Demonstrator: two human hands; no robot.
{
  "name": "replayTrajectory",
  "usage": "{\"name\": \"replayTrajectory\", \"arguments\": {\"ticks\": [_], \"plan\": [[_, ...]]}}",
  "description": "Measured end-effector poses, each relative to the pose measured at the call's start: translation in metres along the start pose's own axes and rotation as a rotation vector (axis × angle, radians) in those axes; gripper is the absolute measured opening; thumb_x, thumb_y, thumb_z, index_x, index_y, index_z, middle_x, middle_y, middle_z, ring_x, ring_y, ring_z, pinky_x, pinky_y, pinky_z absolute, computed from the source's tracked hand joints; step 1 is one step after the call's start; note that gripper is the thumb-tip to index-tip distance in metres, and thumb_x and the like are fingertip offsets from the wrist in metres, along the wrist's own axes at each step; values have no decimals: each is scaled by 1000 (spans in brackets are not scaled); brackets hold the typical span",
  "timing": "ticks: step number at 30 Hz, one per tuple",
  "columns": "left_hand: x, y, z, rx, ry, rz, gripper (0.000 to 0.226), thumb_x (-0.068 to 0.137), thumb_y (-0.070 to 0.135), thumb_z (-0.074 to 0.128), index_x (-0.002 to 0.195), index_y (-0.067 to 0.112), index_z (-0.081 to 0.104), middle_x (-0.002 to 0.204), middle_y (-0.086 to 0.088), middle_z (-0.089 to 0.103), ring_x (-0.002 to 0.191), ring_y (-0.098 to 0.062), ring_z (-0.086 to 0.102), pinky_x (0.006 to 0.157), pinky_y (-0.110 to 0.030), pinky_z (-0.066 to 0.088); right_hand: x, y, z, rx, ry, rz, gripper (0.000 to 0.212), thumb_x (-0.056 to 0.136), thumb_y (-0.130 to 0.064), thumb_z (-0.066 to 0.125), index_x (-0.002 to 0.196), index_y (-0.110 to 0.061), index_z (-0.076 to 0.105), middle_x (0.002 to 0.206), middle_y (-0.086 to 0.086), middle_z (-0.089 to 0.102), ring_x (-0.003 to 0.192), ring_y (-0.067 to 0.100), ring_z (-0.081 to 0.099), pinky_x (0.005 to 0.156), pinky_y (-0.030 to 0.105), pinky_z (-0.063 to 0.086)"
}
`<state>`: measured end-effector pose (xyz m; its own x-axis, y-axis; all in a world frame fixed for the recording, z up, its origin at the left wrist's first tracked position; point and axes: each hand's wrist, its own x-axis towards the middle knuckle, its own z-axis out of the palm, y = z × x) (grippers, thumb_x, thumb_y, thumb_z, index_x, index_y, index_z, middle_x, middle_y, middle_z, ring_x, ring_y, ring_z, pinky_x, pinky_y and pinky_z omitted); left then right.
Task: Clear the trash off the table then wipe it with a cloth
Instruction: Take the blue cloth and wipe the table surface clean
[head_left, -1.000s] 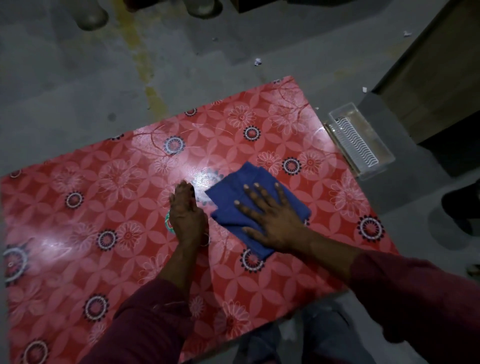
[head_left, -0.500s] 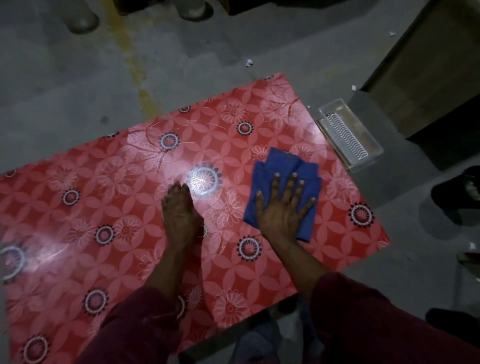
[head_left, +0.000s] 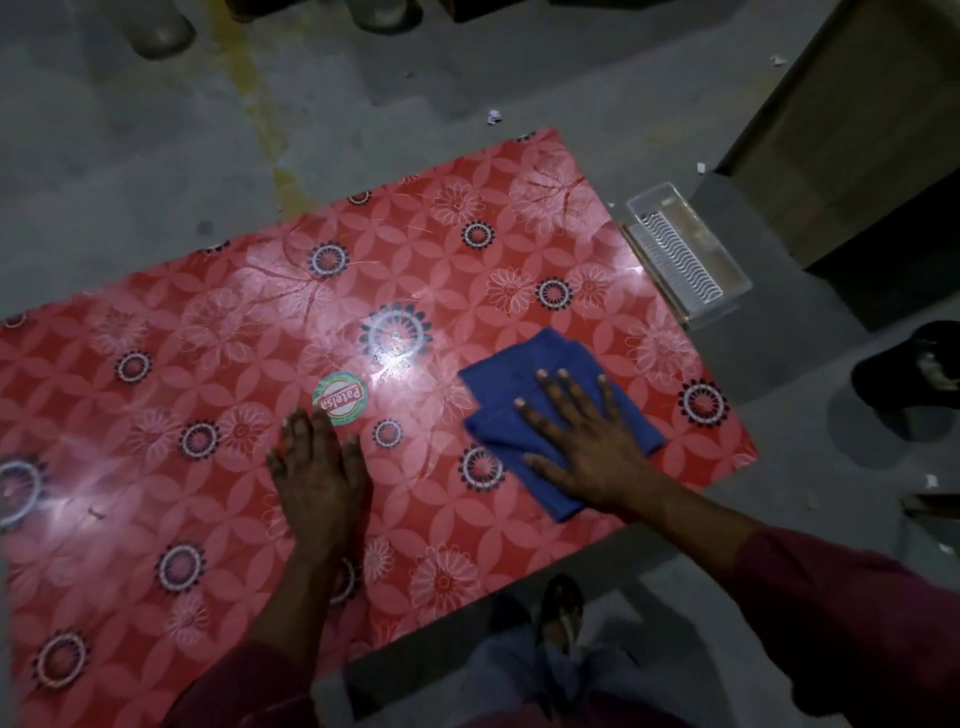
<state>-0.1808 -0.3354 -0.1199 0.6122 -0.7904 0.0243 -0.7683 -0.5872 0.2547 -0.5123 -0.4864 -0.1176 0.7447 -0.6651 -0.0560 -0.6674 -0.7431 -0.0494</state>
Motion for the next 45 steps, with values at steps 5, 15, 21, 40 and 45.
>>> {"name": "replayTrajectory", "arguments": {"ticks": [5, 15, 21, 40, 45], "plan": [[-2, 3, -2, 26, 4, -7, 63, 104, 45, 32, 153, 6, 39, 160, -21, 36, 151, -34, 30, 123, -57, 18, -35, 19, 0, 3, -24, 470, 75, 98, -72, 27, 162, -38, 10, 172, 8, 4, 159, 30, 2, 123, 66, -1], [-72, -30, -16, 4, -61, -67, 69, 102, 49, 28, 154, 4, 35, 160, -24, 36, 149, -38, 32, 121, -59, 24, -18, -113, 7, 161, 121, 693, 71, 102, -64, 28, 162, -29, 18, 170, 15, 16, 157, 37, 9, 117, 73, 6], [-121, -65, -21, 31, -53, -108, 70, 100, 50, 30, 151, 3, 40, 159, -25, 37, 147, -39, 34, 120, -58, 23, -23, -155, 14, 162, 48, 98, 69, 101, -65, 32, 161, -32, 22, 171, 10, 8, 158, 35, 3, 117, 73, 11], [-135, -73, -17, -27, 44, -107, 58, 101, 41, 37, 152, 13, 43, 161, -13, 38, 150, -28, 34, 124, -50, 21, -22, -180, 10, 172, 113, 471, 79, 97, -71, 35, 160, -25, 27, 167, 19, 21, 156, 40, 15, 116, 75, 9], [-124, -86, -22, -112, 207, -34, 39, 96, 20, 50, 129, 6, 65, 137, -19, 63, 124, -35, 61, 105, -49, 46, -22, -231, 16, 173, 82, 40, 75, 99, -71, 32, 161, -30, 23, 170, 15, 13, 157, 38, 8, 119, 74, 3]]}}
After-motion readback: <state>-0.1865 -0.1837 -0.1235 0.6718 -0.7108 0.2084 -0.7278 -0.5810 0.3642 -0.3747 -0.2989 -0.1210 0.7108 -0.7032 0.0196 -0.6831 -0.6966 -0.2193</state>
